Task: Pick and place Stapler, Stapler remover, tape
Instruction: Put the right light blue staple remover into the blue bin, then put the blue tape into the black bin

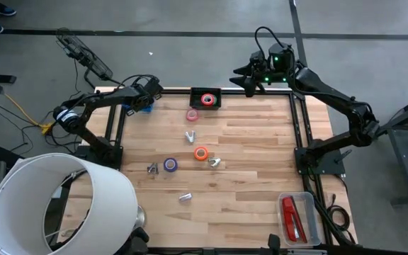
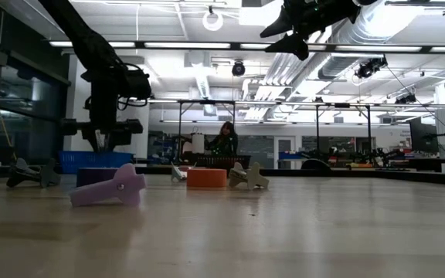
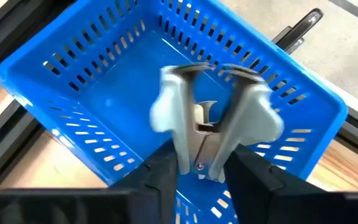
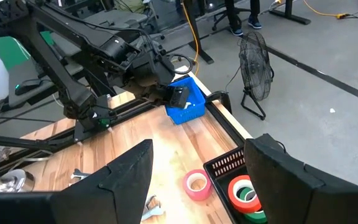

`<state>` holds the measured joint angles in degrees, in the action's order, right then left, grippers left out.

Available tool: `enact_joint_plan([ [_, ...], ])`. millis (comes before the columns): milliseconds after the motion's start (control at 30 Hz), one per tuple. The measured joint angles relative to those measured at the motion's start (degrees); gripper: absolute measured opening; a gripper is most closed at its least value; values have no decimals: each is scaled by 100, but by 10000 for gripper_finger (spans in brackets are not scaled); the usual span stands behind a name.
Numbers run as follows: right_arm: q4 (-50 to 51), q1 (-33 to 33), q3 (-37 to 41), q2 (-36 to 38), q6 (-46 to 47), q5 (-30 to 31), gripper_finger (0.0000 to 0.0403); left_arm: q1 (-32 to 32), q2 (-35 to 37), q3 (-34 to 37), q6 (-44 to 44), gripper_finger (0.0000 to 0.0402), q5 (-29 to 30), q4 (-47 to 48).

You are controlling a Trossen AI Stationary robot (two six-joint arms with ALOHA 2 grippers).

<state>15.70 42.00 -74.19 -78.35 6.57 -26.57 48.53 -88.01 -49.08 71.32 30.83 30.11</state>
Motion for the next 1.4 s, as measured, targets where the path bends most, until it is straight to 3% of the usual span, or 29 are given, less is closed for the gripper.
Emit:
enact_joint_plan([
  [167, 24, 0, 0, 0, 2, 0, 243, -17, 0, 0, 12, 153, 26, -5],
  [600, 225, 0, 0, -2, 2, 0, 243, -17, 104, 0, -58, 161, -50, -289],
  [1000, 264, -4, 0, -2, -167, -38, 243, -17, 704, 0, -1184, 162, -80, -493],
  [1267, 397, -17, 0, -15, -519, -3, 243, -187, 999, 0, -2023, 162, -527, -885],
  [1400, 444, -15, 0, -15, -526, 56, 243, -363, 1045, -2, -2471, 162, -1103, -1145],
])
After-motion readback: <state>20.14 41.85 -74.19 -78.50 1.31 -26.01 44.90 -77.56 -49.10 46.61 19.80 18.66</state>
